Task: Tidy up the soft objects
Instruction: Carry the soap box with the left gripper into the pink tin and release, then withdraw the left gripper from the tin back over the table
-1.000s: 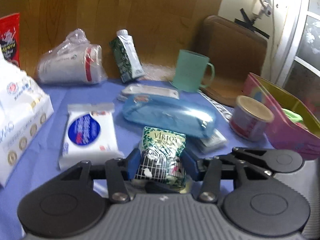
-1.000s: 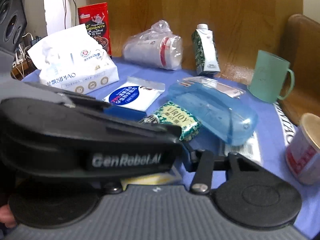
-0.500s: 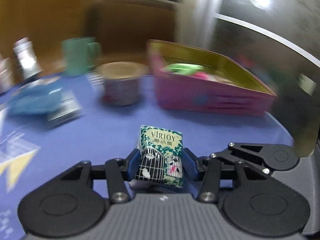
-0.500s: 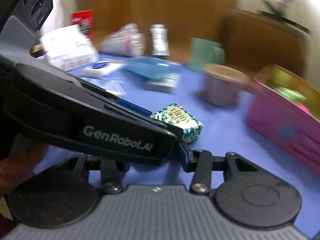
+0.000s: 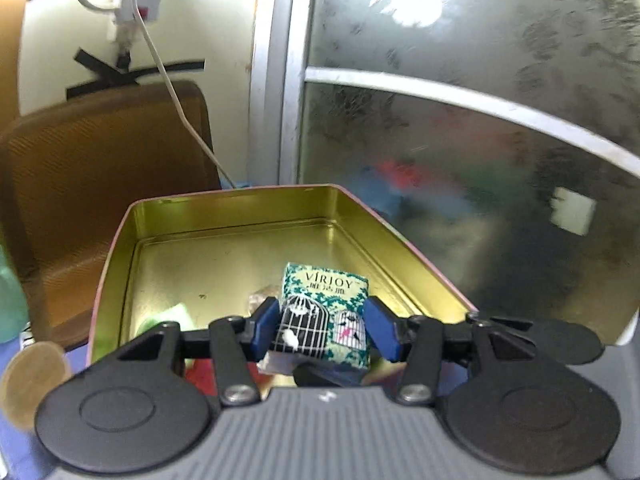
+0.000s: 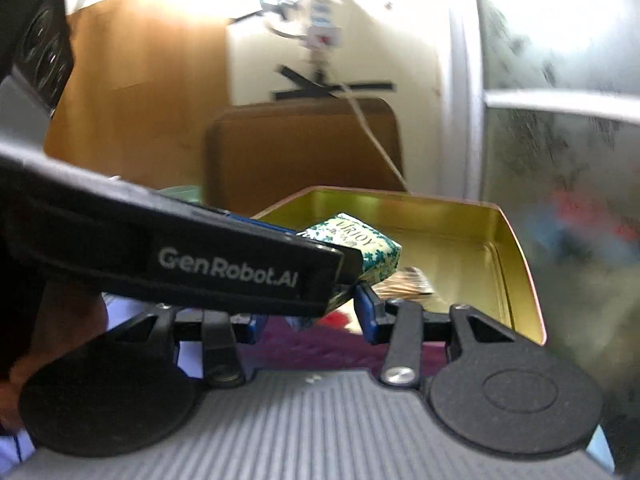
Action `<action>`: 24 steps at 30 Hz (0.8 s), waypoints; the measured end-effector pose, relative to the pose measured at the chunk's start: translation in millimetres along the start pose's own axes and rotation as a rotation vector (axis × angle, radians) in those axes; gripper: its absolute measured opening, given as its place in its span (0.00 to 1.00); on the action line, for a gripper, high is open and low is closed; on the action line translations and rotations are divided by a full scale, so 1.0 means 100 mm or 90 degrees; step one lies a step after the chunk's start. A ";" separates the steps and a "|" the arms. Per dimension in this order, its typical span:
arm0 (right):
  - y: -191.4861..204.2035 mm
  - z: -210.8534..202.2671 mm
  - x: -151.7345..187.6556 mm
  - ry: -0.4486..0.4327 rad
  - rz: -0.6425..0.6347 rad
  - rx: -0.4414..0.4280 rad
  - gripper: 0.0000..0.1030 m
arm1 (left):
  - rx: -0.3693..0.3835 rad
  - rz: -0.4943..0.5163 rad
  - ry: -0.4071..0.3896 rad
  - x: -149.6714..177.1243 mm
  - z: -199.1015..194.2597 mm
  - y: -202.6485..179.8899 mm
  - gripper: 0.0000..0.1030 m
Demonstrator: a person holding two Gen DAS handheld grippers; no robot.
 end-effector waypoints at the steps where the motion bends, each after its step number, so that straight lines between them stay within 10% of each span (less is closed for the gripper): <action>1: -0.06 0.12 0.01 0.011 0.016 -0.002 0.46 | -0.009 -0.003 0.009 0.00 0.10 0.03 0.48; 6: -0.26 0.43 0.09 0.055 0.048 0.023 0.48 | -0.077 -0.004 0.032 0.02 0.45 0.10 0.67; 9: -0.34 0.48 0.11 0.058 0.067 0.059 0.74 | -0.105 0.002 0.010 0.03 0.41 0.16 0.84; 24: 0.06 -0.04 -0.17 -0.073 0.041 0.102 0.73 | -0.131 -0.058 -0.120 -0.04 -0.80 0.50 0.93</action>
Point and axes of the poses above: each gripper's, at about its wrist camera, not at the fingertips, and z roughly the way its jaws point, y to its left, x to its underside, the point moved 8 cm from there along z, roughly the way its jaws point, and after that the axes turned 15 degrees about -z, right-handed, at the moved point
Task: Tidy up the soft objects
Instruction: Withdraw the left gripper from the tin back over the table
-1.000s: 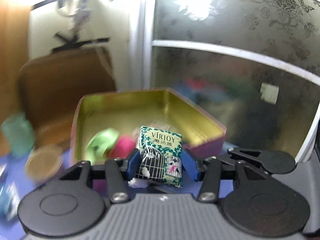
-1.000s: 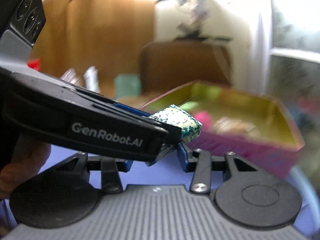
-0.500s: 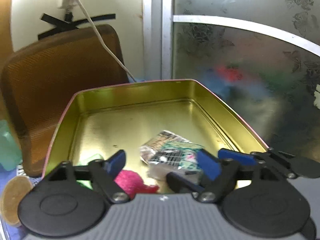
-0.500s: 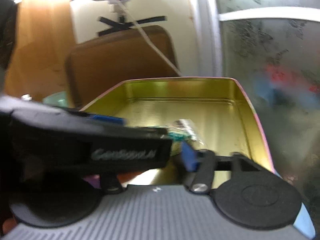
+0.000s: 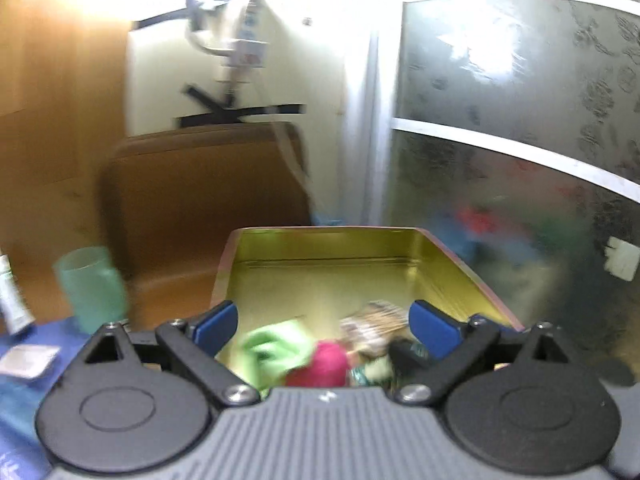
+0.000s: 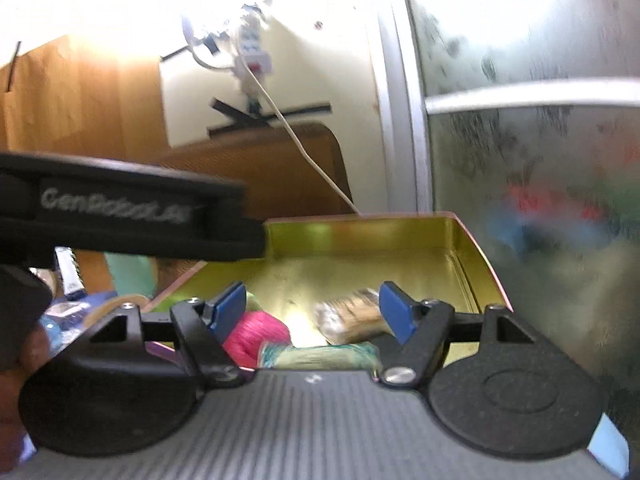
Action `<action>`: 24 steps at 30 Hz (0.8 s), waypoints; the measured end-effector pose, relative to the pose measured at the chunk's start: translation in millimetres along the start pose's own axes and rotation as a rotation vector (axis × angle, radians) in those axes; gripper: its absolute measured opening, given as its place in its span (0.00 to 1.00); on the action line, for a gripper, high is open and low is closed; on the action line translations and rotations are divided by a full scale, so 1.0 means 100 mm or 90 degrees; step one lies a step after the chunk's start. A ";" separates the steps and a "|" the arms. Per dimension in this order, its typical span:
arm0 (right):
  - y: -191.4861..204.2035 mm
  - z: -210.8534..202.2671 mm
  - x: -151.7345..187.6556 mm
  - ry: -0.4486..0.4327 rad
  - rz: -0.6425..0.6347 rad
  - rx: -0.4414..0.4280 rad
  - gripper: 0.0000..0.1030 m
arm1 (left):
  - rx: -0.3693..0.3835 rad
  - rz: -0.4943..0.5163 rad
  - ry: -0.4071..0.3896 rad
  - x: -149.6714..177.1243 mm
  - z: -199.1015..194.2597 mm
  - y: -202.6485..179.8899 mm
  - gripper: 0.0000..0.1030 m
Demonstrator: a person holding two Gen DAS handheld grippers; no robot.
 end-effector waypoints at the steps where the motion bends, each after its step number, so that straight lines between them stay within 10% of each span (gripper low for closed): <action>1: 0.06 -0.02 -0.02 -0.006 0.001 -0.009 0.73 | -0.019 -0.005 -0.003 0.02 -0.06 0.13 0.93; 24: 2.45 0.09 0.35 0.177 -0.158 -0.404 0.54 | -0.389 -0.238 0.032 0.92 -1.30 3.33 0.87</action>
Point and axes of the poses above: each gripper's, at about its wrist camera, not at the fingertips, and z roughly the way its jaws point, y to its left, x to its underside, the point moved 8 cm from there along z, roughly the way its jaws point, and after that the axes turned 15 degrees about -z, right-handed, at the moved point
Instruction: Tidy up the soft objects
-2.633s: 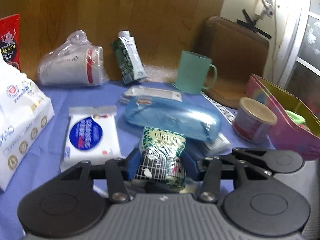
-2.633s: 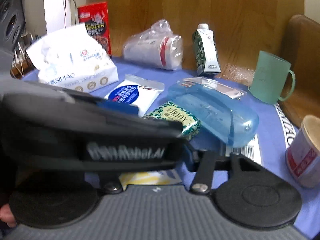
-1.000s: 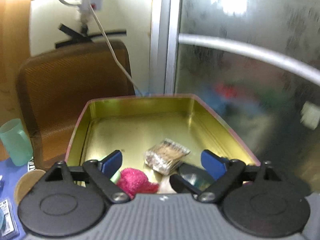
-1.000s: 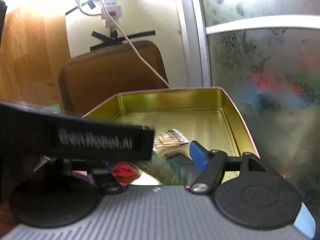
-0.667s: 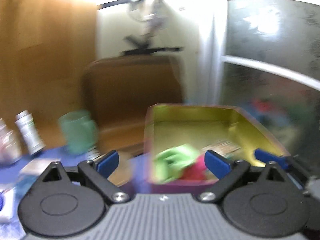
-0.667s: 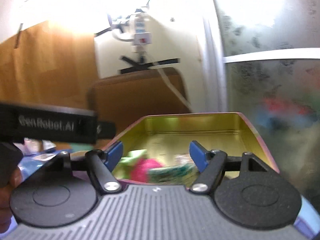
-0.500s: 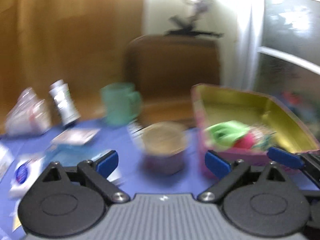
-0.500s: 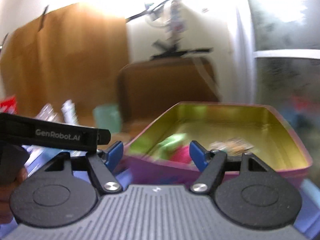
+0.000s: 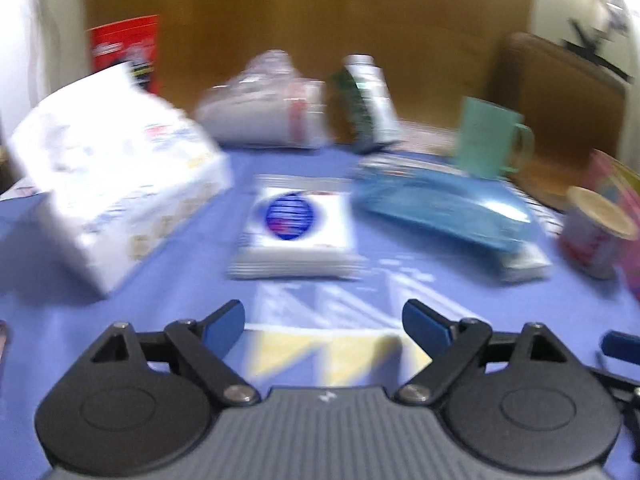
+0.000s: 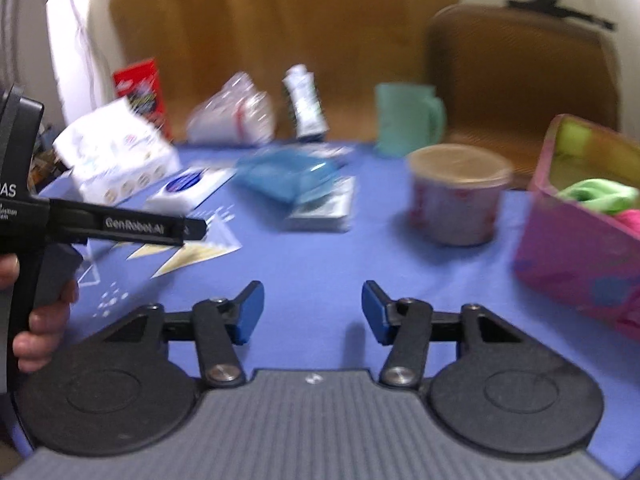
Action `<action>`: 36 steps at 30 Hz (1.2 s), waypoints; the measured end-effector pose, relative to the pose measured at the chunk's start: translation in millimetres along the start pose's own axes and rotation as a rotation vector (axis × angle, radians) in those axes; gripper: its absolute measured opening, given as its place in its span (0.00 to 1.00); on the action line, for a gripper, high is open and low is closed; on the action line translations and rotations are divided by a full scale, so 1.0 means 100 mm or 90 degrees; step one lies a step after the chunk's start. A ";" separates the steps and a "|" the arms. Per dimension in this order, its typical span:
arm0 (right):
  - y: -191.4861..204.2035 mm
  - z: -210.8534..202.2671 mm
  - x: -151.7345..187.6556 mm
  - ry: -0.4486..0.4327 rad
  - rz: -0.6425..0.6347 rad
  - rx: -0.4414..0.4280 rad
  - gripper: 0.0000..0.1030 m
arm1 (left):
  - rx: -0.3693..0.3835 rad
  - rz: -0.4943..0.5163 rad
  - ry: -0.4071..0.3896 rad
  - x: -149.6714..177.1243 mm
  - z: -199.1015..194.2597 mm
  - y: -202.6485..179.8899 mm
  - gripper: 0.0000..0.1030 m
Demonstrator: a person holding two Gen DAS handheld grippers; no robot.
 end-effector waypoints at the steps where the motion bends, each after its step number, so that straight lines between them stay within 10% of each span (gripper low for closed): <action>1: 0.03 0.03 -0.02 0.004 -0.002 -0.009 0.53 | -0.017 -0.001 -0.010 -0.04 0.01 0.10 0.87; 4: 0.14 0.20 -0.15 0.012 -0.011 -0.026 0.50 | -0.068 -0.007 -0.026 -0.13 0.07 0.32 0.87; 36: 0.54 0.46 -0.26 0.002 -0.069 -0.012 0.53 | -0.040 -0.013 -0.014 -0.14 0.09 0.33 0.93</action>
Point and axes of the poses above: each gripper's, at about its wrist camera, not at the fingertips, and z roughly the way its jaws point, y to its left, x to its underside, the point moved 8 cm from there along z, roughly the way its jaws point, and after that the axes turned 15 degrees about -z, right-handed, at the moved point
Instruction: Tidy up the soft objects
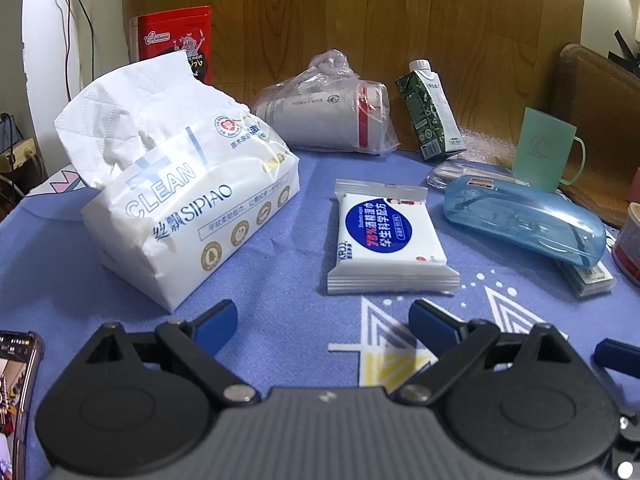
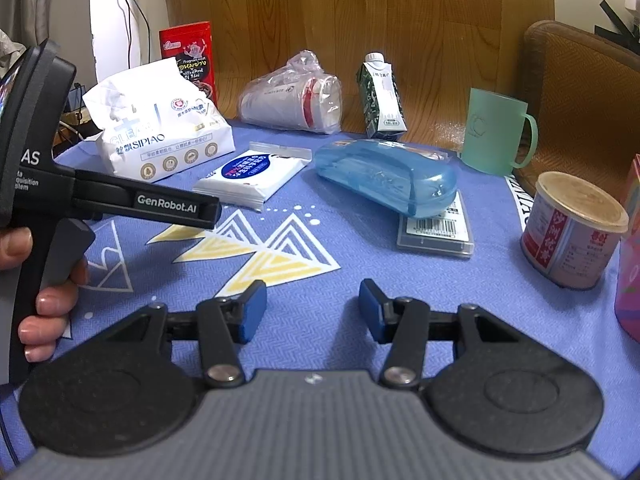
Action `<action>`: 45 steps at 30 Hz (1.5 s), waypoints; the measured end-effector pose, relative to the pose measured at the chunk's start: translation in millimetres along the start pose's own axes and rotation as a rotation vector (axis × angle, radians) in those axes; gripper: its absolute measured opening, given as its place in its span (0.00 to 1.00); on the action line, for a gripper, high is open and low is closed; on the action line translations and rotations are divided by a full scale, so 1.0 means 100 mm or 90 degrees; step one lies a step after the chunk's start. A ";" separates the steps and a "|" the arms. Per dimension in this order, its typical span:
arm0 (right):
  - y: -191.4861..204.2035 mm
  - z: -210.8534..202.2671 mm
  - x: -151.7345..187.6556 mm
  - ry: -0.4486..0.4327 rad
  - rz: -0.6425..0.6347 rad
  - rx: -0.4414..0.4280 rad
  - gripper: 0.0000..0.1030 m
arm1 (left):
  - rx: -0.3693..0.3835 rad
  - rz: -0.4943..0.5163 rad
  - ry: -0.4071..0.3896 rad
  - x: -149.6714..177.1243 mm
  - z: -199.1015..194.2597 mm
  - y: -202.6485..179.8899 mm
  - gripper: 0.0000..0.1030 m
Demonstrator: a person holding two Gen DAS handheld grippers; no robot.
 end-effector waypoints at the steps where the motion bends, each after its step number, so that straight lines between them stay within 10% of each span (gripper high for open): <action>1: 0.00 0.01 -0.01 0.003 0.000 -0.002 0.53 | 0.002 -0.002 0.000 0.00 -0.02 0.01 0.93; 18: 0.08 0.56 -0.62 0.002 0.053 -0.074 0.53 | 0.068 -0.163 -0.096 -0.24 -0.25 0.59 0.93; 36: 0.36 1.09 -0.85 0.021 -0.017 -0.049 0.89 | 0.050 -0.191 -0.149 -0.33 -0.32 0.72 0.93; 42: 0.30 0.97 -0.80 0.003 -0.021 -0.044 0.57 | 0.053 -0.172 -0.136 -0.31 -0.29 0.66 0.93; 44: 0.32 0.88 -0.75 0.000 -0.049 -0.027 0.15 | 0.056 -0.158 -0.130 -0.29 -0.28 0.61 0.93; 45: 0.34 0.84 -0.72 0.000 -0.056 -0.031 0.10 | 0.059 -0.149 -0.127 -0.28 -0.27 0.58 0.93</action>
Point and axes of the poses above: each gripper's, at about its wrist camera, not at the fingertips, and z roughly the way its jaws point, y to its left, x to its underside, the point moved 8 cm from there along z, roughly the way its jaws point, and after that the axes turned 15 degrees about -z, right-handed, at the moved point
